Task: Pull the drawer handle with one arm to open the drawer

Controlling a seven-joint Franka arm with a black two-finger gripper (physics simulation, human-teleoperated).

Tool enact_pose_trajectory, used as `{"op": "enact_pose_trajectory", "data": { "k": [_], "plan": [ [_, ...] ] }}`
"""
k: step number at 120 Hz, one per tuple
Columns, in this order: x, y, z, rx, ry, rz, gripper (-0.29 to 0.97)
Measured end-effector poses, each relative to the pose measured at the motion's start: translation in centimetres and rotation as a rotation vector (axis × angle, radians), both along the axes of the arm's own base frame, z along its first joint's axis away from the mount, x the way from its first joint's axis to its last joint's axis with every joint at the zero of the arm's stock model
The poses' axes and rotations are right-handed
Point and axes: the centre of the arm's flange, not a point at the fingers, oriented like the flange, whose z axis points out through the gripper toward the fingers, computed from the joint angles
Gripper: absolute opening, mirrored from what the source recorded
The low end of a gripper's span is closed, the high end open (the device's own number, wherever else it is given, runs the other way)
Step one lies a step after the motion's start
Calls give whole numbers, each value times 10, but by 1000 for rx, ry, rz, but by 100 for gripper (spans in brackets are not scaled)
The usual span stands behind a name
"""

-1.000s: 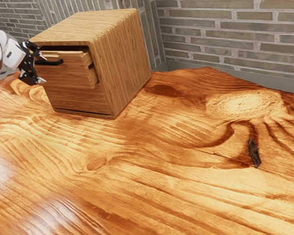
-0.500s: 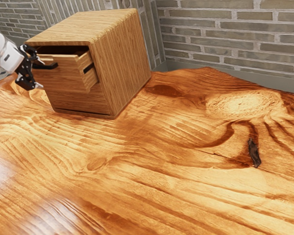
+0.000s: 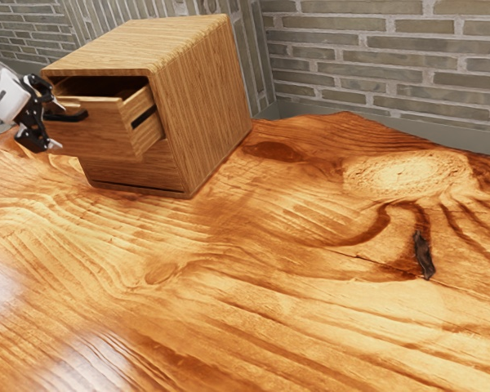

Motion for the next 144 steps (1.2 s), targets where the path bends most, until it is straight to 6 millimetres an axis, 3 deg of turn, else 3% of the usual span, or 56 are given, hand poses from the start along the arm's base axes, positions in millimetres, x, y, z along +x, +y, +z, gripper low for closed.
{"op": "enact_pose_trajectory", "data": {
  "k": [46, 73, 86, 101, 116, 144],
  "plan": [
    [-11, -7, 4, 1, 15, 6, 68],
    [-9, -4, -17, -23, 42, 7, 73],
    [-12, -5, -21, -29, 49, 11, 66],
    [-23, -7, -14, -17, 54, 26, 59],
    [-34, -8, -15, -14, 67, 40, 68],
    [-49, -11, -18, -15, 88, 55, 68]
  ]
}}
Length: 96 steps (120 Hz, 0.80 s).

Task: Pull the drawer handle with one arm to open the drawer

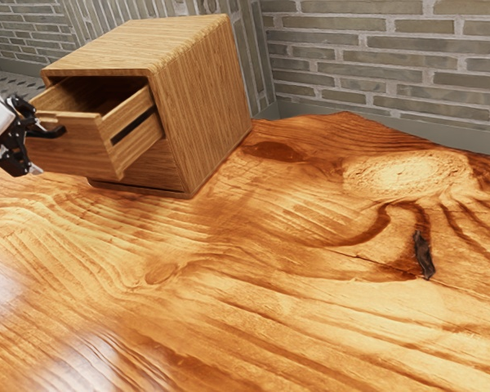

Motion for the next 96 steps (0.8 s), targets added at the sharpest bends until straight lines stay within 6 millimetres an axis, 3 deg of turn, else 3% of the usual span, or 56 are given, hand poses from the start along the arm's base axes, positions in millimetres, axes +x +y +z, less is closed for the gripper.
{"op": "enact_pose_trajectory", "data": {
  "k": [37, 67, 72, 75, 78, 82, 85, 89, 96],
  "plan": [
    [-15, -2, 1, 1, 15, 16, 61],
    [-31, -1, 35, -10, -44, 36, 65],
    [-37, -2, 50, -5, -65, 39, 66],
    [-44, -6, 73, 10, -92, 39, 66],
    [-53, -13, 104, 32, -125, 37, 67],
    [-70, -27, 164, 69, -181, 27, 67],
    [-79, -39, 191, 69, -200, 21, 67],
    [-80, -55, 203, 18, -184, 21, 67],
    [-59, -99, 198, -96, -82, 8, 67]
  ]
}}
